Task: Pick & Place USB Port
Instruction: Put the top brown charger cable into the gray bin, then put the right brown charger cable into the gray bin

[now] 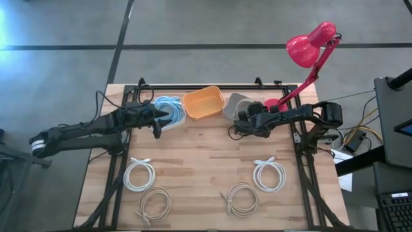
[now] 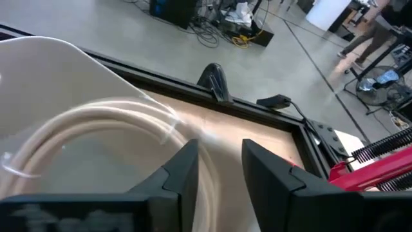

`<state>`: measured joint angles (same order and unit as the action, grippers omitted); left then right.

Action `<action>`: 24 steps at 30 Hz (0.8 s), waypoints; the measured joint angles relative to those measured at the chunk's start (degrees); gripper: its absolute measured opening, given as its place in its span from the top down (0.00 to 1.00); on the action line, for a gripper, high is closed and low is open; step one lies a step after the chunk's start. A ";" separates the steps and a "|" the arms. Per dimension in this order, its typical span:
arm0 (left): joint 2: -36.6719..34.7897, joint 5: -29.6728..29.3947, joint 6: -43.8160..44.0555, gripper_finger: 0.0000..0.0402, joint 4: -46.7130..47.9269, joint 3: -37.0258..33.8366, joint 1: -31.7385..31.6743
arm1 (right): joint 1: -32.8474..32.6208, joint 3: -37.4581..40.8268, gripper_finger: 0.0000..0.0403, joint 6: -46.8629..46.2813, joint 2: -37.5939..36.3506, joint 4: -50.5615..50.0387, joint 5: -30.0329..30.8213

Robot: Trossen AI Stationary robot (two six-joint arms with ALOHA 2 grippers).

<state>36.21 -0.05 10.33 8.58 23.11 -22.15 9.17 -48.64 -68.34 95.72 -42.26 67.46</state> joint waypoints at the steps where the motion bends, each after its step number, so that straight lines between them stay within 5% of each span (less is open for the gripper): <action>1: 0.00 0.00 0.00 0.49 0.00 0.00 0.02 | 0.00 -0.02 0.70 0.20 0.00 0.00 0.00; 6: 0.00 0.00 -0.02 0.49 0.01 0.00 0.02 | -0.12 -0.28 0.63 2.32 0.00 0.03 -1.22; 17: 0.00 0.00 0.01 0.49 0.02 -0.01 0.02 | -5.18 -10.49 0.56 25.17 -0.04 -1.24 -20.31; 24: 0.00 0.00 0.15 0.49 0.02 -0.25 0.01 | -12.65 -20.16 0.58 29.77 -0.06 -9.77 -27.10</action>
<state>36.21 -0.05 10.48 8.60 22.87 -22.15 -3.48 -68.79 -38.56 95.67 -52.03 40.36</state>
